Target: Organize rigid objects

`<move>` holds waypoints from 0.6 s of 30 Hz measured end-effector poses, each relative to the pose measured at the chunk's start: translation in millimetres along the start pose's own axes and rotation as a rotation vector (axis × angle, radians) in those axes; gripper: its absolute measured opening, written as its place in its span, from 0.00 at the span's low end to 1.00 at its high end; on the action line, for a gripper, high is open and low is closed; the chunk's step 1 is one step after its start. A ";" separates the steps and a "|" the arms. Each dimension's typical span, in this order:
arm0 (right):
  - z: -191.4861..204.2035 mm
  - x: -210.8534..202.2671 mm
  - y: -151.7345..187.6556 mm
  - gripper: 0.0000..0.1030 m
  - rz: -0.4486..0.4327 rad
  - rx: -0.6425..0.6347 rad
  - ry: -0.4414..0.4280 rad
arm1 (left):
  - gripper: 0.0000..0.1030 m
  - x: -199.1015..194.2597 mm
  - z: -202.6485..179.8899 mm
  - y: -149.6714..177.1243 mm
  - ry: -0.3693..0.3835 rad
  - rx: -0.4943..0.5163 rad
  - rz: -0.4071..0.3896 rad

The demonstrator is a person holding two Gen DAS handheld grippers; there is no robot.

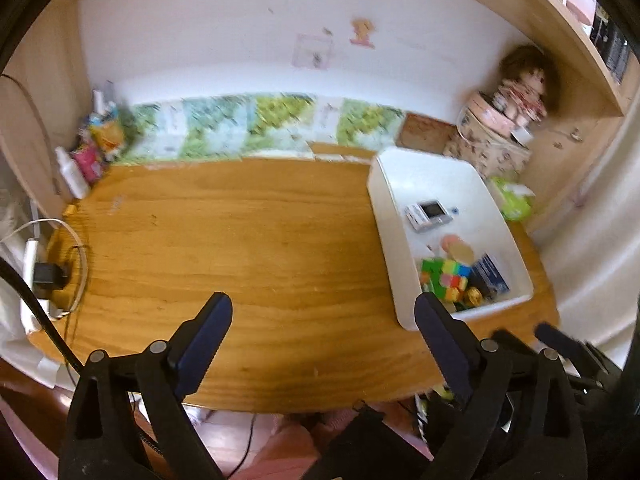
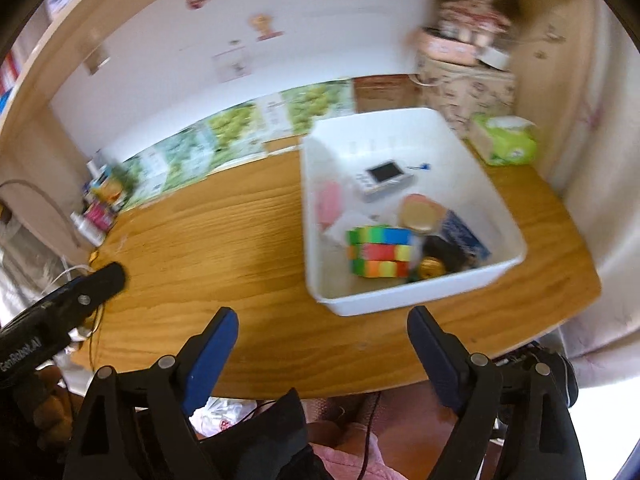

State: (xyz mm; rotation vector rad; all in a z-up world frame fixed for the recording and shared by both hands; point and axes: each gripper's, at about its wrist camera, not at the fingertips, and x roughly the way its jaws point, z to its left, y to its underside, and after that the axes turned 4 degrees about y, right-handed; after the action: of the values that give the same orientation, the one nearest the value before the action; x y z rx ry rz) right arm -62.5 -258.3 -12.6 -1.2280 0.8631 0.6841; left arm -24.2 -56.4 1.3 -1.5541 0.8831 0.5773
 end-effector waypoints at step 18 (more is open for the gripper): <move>-32.8 -25.0 1.6 1.00 -0.136 -0.179 0.019 | 0.99 -12.0 -48.3 31.1 -0.209 -0.015 -0.168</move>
State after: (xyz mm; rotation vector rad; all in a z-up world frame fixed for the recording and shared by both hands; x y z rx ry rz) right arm -83.0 -289.8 4.4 -1.4416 0.7382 0.6509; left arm -61.8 -101.5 0.6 -1.5324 0.5860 0.6131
